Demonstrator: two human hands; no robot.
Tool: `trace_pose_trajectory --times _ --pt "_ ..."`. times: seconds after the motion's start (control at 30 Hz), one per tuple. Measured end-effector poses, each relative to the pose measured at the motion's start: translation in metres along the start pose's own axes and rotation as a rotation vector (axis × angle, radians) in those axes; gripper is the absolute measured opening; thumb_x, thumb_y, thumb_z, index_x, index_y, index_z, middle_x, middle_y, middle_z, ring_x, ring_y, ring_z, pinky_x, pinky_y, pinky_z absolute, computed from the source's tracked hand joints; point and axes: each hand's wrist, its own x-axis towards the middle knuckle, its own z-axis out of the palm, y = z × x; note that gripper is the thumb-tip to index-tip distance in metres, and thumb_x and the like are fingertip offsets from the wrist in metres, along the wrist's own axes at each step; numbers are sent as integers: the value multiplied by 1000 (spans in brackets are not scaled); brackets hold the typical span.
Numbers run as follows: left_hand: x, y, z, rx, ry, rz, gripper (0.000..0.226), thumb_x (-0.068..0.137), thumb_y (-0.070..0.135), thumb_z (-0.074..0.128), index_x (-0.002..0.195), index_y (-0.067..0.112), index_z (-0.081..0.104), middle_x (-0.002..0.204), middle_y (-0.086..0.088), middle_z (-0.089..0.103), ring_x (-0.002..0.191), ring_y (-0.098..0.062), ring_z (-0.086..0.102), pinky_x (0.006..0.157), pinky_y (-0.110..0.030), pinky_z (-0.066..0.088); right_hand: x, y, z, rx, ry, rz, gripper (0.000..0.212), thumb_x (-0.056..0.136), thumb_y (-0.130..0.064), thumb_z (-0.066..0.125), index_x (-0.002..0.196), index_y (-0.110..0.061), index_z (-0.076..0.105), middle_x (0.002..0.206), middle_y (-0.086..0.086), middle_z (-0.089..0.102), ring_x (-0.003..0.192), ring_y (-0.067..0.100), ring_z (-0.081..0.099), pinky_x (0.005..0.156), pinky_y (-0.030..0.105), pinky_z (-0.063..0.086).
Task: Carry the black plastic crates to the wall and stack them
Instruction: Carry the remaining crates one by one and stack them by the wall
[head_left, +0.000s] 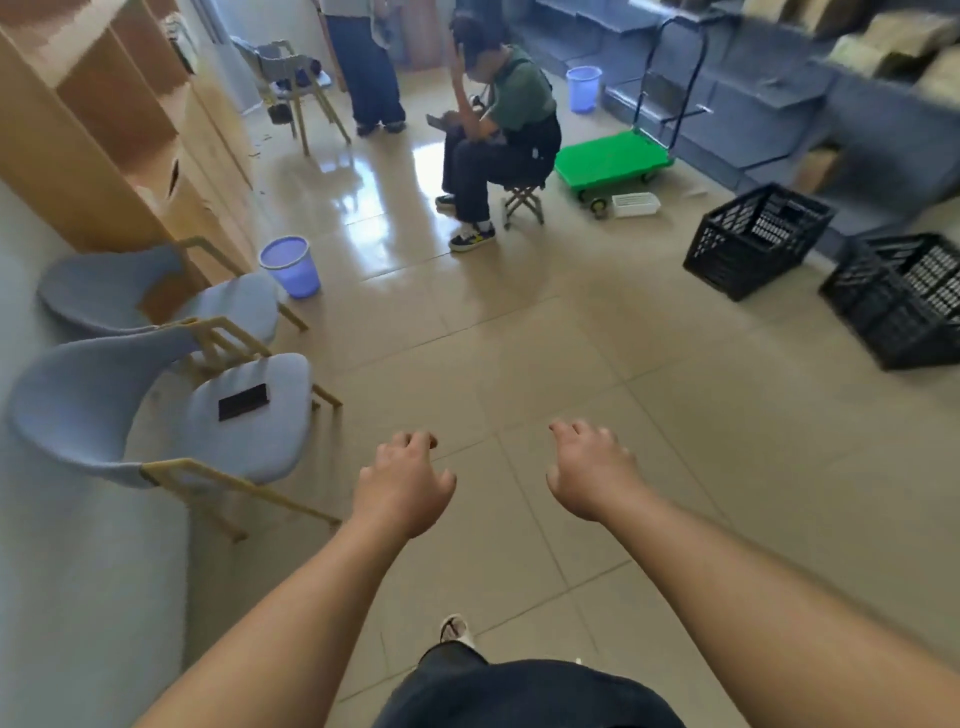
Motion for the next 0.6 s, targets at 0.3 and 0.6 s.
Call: trace_pose_trajectory --times 0.3,0.6 --pt "165 113 1 65 -95 282 54 96 50 49 145 28 44 149 -1 45 135 -25 44 102 -42 41 92 101 -50 52 7 361 63 98 -38 46 155 -23 25 155 7 35 138 34 35 106 45 37" --pt "311 242 -20 185 -181 599 54 95 49 47 145 27 44 144 1 46 129 -24 48 95 -41 46 172 156 -104 317 40 633 58 98 -36 46 152 -26 27 154 5 32 135 33 37 103 44 38"
